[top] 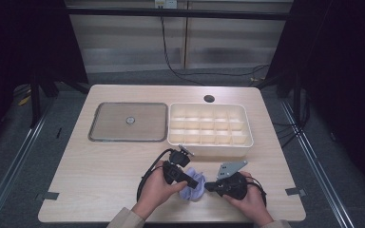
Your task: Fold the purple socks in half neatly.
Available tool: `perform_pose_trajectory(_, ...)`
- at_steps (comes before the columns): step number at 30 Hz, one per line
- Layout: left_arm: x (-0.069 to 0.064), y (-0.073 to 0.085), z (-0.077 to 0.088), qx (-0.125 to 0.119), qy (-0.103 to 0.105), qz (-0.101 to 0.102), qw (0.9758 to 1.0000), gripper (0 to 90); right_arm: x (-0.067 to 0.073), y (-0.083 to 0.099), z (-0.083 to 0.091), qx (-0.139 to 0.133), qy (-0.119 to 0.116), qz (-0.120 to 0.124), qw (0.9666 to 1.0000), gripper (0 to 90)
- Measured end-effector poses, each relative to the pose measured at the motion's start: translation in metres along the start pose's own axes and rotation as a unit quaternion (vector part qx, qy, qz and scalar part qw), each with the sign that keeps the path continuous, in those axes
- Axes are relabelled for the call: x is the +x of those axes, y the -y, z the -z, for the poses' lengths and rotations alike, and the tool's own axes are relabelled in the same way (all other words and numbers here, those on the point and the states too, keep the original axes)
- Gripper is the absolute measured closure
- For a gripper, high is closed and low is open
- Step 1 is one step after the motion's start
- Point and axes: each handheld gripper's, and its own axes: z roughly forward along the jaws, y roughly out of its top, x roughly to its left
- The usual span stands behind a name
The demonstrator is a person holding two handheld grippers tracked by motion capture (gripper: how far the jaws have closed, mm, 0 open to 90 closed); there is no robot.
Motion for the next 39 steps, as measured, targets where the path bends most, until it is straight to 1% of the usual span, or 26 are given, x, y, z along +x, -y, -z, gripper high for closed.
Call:
perform_pose_trajectory(1,0.0,0.0,0.001,-0.001,-0.004,-0.001,1.0,66.4,0.0,0.0,0.0,0.001,0.001,0.001,1.0,87.5)
perform_pose_trajectory(3,-0.001,-0.001,0.003,0.003,-0.004,-0.003,1.0,65.6,0.0,0.0,0.0,0.001,0.001,0.001,1.0,87.4)
perform_pose_trajectory(6,-0.001,-0.001,0.005,-0.001,-0.002,-0.003,1.0,65.2,-0.001,0.0,0.0,0.001,0.0,0.0,1.0,87.3)
perform_pose_trajectory(8,-0.001,-0.001,0.006,-0.008,0.0,0.0,1.0,64.6,0.0,0.0,0.0,0.001,0.0,-0.002,1.0,87.2)
perform_pose_trajectory(11,0.0,-0.002,0.01,-0.006,-0.004,-0.001,1.0,64.4,-0.001,0.0,0.0,-0.002,0.0,0.001,1.0,87.2)
perform_pose_trajectory(13,0.0,-0.002,0.011,-0.012,-0.01,0.002,0.9999,64.4,-0.001,0.0,0.0,-0.001,0.0,-0.002,1.0,87.2)
perform_pose_trajectory(14,0.001,-0.002,0.012,-0.012,-0.007,0.001,0.9999,64.5,-0.001,0.0,0.0,-0.001,0.0,-0.002,1.0,87.1)
perform_pose_trajectory(17,0.002,-0.002,0.014,-0.014,-0.008,0.001,0.9999,66.4,-0.001,0.001,0.0,-0.003,-0.001,0.0,1.0,87.0)
perform_pose_trajectory(19,0.002,-0.002,0.015,-0.018,-0.012,0.002,0.9998,68.3,-0.002,0.001,0.0,-0.003,-0.001,0.0,1.0,87.0)
perform_pose_trajectory(20,0.002,-0.002,0.015,-0.016,-0.015,0.001,0.9998,70.2,-0.001,0.001,0.0,-0.003,-0.001,0.0,1.0,87.0)
perform_pose_trajectory(24,0.001,0.0,0.008,-0.003,-0.016,0.001,0.9999,74.2,-0.001,0.001,0.0,-0.003,-0.001,0.0,1.0,87.0)
perform_pose_trajectory(27,-0.001,0.0,0.0,0.001,-0.015,-0.001,0.9999,74.6,-0.001,0.001,0.0,-0.002,-0.001,-0.001,1.0,87.0)
perform_pose_trajectory(28,-0.001,0.0,-0.002,0.003,-0.018,-0.002,0.9998,74.6,-0.001,0.001,0.0,-0.003,-0.002,-0.001,1.0,87.0)
perform_pose_trajectory(29,-0.001,0.0,-0.005,0.01,-0.023,-0.008,0.9997,74.1,-0.001,0.0,0.0,-0.001,-0.001,-0.001,1.0,87.0)
perform_pose_trajectory(30,-0.002,0.001,-0.008,0.014,-0.027,-0.008,0.9995,72.6,-0.001,0.0,0.0,-0.001,0.0,0.0,1.0,86.9)
perform_pose_trajectory(31,-0.003,0.002,-0.011,0.011,-0.024,-0.008,0.9996,70.3,-0.001,0.001,0.0,-0.003,-0.002,-0.002,1.0,86.9)
perform_pose_trajectory(32,-0.003,0.002,-0.013,0.015,-0.027,-0.014,0.9994,68.9,-0.001,0.001,0.0,-0.002,-0.002,0.0,1.0,86.8)
perform_pose_trajectory(33,-0.004,0.002,-0.015,0.019,-0.035,-0.022,0.999,68.2,-0.001,0.001,0.0,-0.002,-0.002,0.0,1.0,86.8)
perform_pose_trajectory(36,-0.004,0.004,-0.018,0.025,-0.041,-0.033,0.9983,67.1,-0.001,0.001,0.0,-0.003,-0.002,0.0,1.0,86.7)
perform_pose_trajectory(39,0.0,0.007,-0.022,0.021,-0.036,-0.023,0.9989,66.8,-0.001,0.001,0.0,-0.003,-0.002,-0.002,1.0,86.7)
